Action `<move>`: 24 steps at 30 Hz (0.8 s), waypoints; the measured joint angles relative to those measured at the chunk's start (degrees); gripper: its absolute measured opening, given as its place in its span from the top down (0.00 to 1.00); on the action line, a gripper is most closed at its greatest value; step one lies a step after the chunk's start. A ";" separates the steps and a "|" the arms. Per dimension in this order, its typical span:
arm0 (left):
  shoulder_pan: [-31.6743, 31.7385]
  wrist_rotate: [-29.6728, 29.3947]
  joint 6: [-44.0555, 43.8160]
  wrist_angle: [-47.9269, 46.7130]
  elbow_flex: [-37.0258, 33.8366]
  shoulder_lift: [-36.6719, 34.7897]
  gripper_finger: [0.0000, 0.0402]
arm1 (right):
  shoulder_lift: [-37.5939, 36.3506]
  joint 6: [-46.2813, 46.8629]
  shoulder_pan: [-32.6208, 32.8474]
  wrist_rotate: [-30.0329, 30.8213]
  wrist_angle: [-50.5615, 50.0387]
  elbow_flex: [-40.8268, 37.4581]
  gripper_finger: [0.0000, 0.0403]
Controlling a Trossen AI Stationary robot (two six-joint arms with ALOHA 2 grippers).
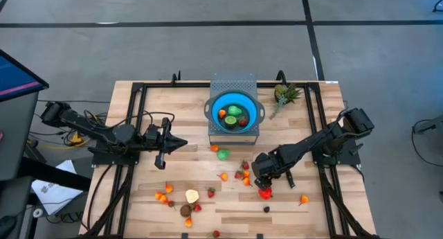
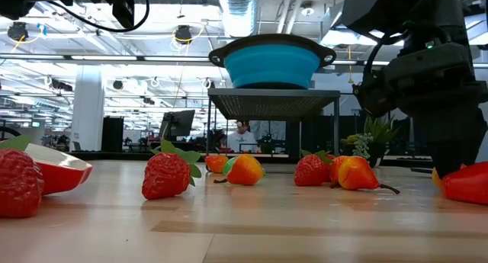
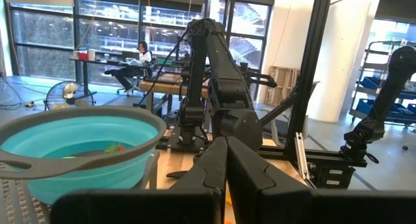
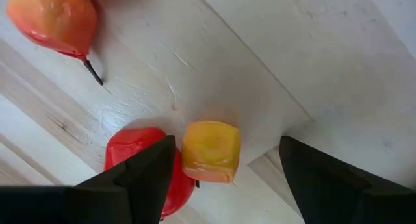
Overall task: Pick & Place Fruit
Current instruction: Put the peach into the strainer bowl
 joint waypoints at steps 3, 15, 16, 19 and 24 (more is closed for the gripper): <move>0.00 0.02 0.00 0.00 0.00 0.00 1.00 | 0.07 -0.02 0.07 -0.04 -0.43 0.49 0.33; 0.00 0.01 0.00 -0.02 -0.02 0.00 1.00 | 0.09 -0.80 0.39 -0.22 -1.15 2.54 0.42; 0.00 0.00 0.00 -0.02 0.00 0.00 1.00 | 0.09 -0.80 0.39 -0.20 -1.21 2.54 0.45; 0.00 0.00 0.00 -0.02 0.00 0.00 1.00 | 0.09 -0.61 0.39 -0.20 -1.28 2.54 0.53; 0.00 0.00 0.00 -0.10 0.00 0.00 1.00 | 0.07 -0.57 0.39 -0.20 -1.33 2.54 0.67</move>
